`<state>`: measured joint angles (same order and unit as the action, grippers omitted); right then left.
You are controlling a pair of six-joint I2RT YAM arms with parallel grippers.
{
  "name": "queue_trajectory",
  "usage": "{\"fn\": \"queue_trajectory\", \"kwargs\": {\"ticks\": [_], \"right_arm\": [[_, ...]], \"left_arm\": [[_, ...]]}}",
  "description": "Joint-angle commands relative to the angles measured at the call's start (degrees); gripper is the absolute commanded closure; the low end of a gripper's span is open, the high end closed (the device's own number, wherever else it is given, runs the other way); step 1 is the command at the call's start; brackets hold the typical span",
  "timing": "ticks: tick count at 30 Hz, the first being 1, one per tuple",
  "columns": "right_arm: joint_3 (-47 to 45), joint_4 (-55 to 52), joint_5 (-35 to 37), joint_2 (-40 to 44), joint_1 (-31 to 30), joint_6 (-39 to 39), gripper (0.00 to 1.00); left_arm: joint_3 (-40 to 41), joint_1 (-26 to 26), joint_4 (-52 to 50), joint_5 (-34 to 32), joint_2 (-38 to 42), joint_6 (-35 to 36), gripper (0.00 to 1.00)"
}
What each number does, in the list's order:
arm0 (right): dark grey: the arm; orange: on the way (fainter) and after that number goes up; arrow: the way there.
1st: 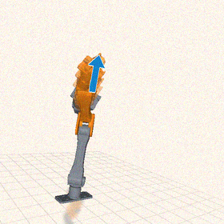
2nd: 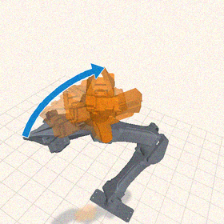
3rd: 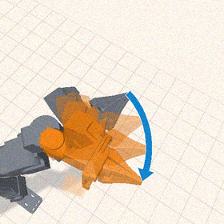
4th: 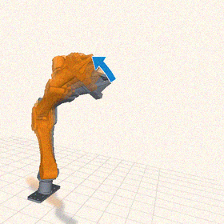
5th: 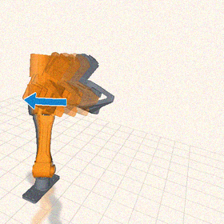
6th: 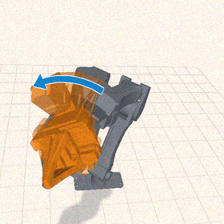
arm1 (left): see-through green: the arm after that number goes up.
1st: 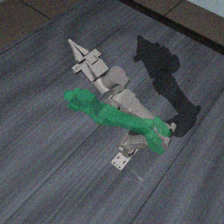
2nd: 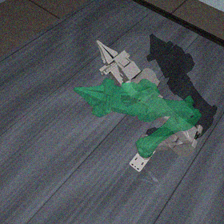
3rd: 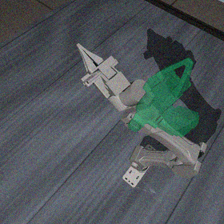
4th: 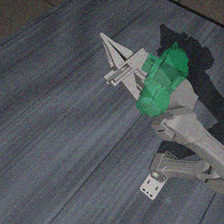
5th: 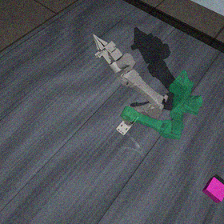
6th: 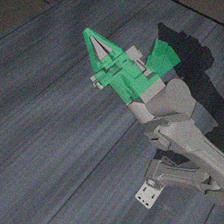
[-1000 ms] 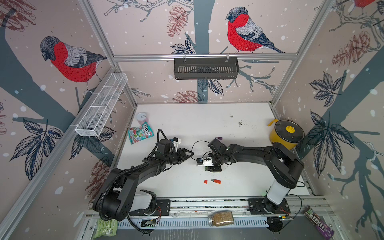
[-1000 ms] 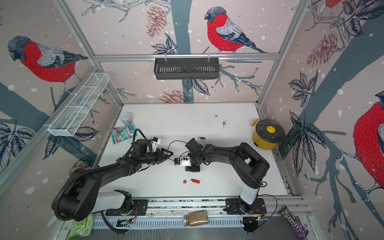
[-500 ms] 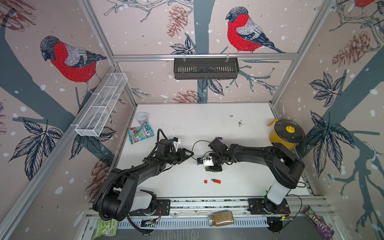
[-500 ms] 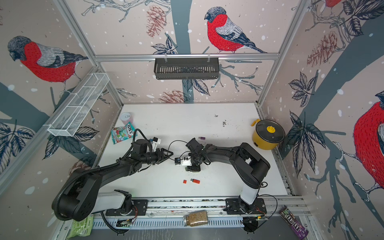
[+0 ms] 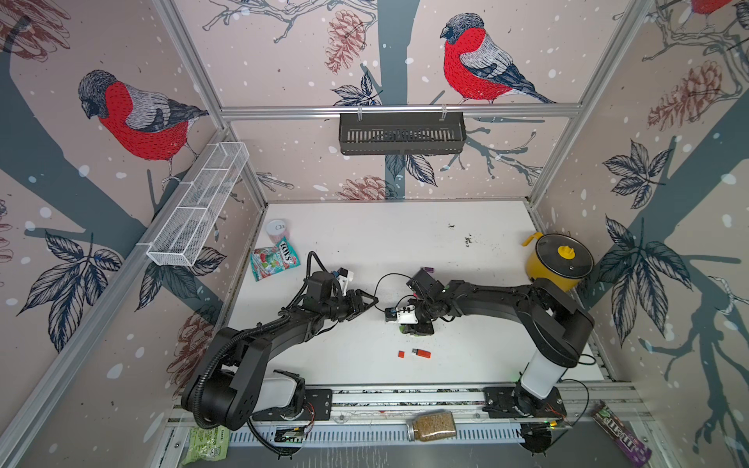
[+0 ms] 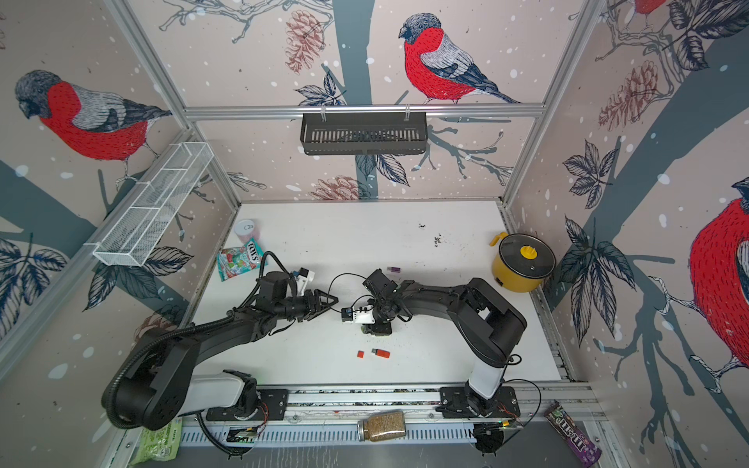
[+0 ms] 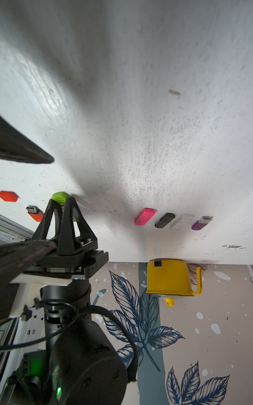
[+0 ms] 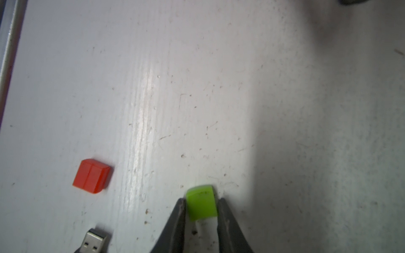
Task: Close the usb drive cover
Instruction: Pick up the cover from the center of the board.
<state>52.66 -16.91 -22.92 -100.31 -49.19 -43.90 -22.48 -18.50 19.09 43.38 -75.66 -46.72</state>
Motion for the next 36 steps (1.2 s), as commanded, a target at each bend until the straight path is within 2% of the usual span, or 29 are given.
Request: {"fn": "queue_trajectory", "kwargs": {"ticks": [1,11,17,25,36], "right_arm": [[-0.6,-5.3,4.6,-1.1,-0.2,-1.0,0.76],[-1.3,-3.0,2.7,0.0,-0.1,1.0,0.80],[-1.9,2.5,-2.1,4.8,2.0,4.5,0.81],[-2.5,8.0,-5.1,8.3,2.3,8.1,0.80],[-3.0,13.1,-6.4,8.6,1.9,10.5,0.80]], "left_arm": [[0.0,0.2,2.4,0.7,-0.2,-0.1,0.44],[0.1,0.2,3.1,1.4,-0.8,-0.4,0.44],[0.9,0.1,6.0,4.4,-2.5,-1.3,0.46],[1.2,-1.4,12.2,8.7,-6.0,-3.7,0.49],[-1.1,-4.1,12.6,11.0,-9.0,-3.6,0.57]]}}
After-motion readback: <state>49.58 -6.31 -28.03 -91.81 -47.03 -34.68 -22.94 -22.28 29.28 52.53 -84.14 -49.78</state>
